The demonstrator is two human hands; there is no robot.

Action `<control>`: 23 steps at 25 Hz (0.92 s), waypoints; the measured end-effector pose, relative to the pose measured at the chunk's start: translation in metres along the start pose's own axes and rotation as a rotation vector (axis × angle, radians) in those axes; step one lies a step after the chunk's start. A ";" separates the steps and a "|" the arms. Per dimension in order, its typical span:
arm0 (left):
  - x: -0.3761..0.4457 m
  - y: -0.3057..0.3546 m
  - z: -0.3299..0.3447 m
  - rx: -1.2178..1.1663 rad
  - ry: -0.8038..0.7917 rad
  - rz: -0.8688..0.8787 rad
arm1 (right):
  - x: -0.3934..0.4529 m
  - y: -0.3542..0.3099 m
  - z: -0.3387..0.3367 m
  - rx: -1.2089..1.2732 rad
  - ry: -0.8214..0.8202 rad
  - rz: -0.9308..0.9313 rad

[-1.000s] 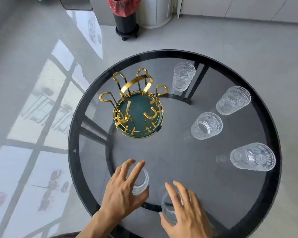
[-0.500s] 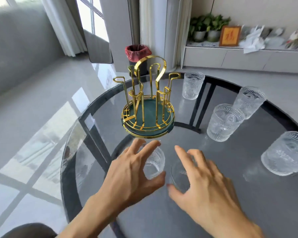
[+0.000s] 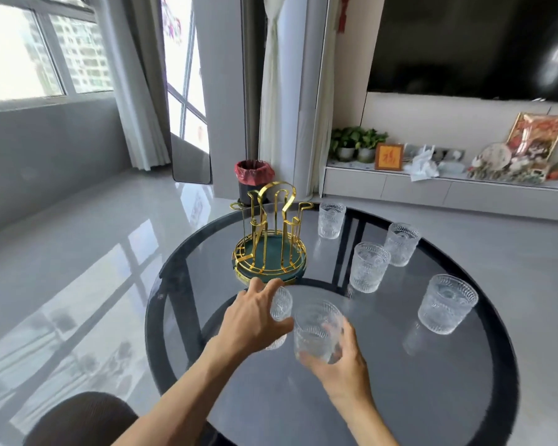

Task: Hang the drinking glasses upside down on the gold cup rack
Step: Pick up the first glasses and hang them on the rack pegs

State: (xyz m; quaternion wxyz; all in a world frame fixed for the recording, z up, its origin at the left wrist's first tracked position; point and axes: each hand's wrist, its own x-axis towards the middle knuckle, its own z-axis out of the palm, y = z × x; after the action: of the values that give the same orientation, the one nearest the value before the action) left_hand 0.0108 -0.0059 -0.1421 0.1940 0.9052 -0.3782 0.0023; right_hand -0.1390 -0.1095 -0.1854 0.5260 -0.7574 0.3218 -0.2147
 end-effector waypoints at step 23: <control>0.194 -0.042 -0.077 -0.004 0.301 0.281 | 0.142 -0.130 -0.044 -0.091 0.195 -0.419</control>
State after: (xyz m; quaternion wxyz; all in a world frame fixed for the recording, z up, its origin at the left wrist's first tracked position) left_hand 0.1885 -0.0844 -0.0561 0.2480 0.8325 -0.4675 0.1639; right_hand -0.0345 -0.2084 -0.0503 0.4016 -0.8063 0.2163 -0.3765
